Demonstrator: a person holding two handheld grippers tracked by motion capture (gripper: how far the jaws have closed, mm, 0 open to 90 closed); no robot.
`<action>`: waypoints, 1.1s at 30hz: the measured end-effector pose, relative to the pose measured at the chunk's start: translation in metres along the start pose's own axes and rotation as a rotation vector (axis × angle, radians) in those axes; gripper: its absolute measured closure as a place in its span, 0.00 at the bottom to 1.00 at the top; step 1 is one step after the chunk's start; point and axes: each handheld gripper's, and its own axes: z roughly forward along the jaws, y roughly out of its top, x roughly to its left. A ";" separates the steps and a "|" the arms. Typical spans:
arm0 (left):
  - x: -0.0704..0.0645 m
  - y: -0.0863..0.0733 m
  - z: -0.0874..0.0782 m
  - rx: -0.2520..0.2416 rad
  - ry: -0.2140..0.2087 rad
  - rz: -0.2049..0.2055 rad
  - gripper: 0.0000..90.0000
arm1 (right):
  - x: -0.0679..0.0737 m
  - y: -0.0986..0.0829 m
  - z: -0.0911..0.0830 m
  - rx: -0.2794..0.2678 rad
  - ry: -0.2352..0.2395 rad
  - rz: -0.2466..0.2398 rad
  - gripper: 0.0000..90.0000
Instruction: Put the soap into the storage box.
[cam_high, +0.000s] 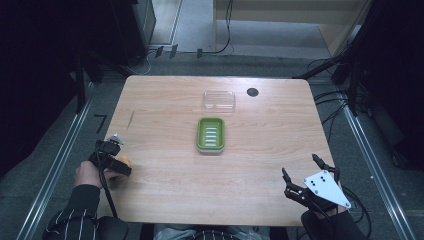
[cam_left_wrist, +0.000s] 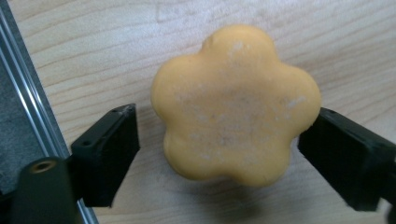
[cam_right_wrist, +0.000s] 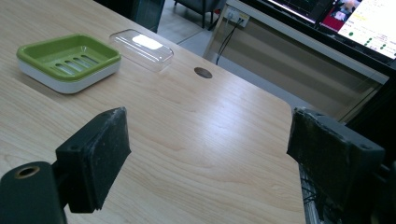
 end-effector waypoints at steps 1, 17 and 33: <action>0.000 0.000 0.000 0.007 0.002 0.002 0.17 | 0.000 0.000 0.000 0.000 0.000 0.001 0.15; -0.001 -0.003 -0.001 0.017 -0.025 0.019 0.35 | -0.001 0.000 0.000 -0.001 -0.002 0.000 0.15; 0.000 -0.007 -0.003 0.011 -0.020 0.033 0.44 | -0.001 0.000 0.000 -0.004 -0.001 0.002 0.15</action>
